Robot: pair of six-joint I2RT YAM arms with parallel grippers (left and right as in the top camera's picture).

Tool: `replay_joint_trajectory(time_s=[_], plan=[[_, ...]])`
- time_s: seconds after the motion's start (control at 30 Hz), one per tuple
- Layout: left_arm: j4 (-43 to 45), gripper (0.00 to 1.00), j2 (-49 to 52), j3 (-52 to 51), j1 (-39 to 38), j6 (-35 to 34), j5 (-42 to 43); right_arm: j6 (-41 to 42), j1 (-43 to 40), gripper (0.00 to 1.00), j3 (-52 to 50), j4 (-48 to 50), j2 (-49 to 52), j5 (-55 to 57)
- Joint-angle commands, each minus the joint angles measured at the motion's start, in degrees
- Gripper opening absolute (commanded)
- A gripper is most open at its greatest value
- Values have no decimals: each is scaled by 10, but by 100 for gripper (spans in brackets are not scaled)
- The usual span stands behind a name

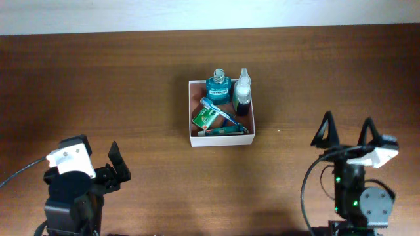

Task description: Pack container

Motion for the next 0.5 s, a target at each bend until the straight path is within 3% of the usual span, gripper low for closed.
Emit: replay_joint_trajectory(time_s=[0.0, 0.23, 0.47], plan=[[0, 99, -1, 5, 3, 5, -8, -21, 3, 99, -91, 55, -73, -10], [0, 99, -1, 5, 3, 5, -8, -23, 2, 99, -162, 100, -141, -7], [0, 99, -1, 5, 3, 5, -8, -42, 2, 99, -186, 26, -199, -5]])
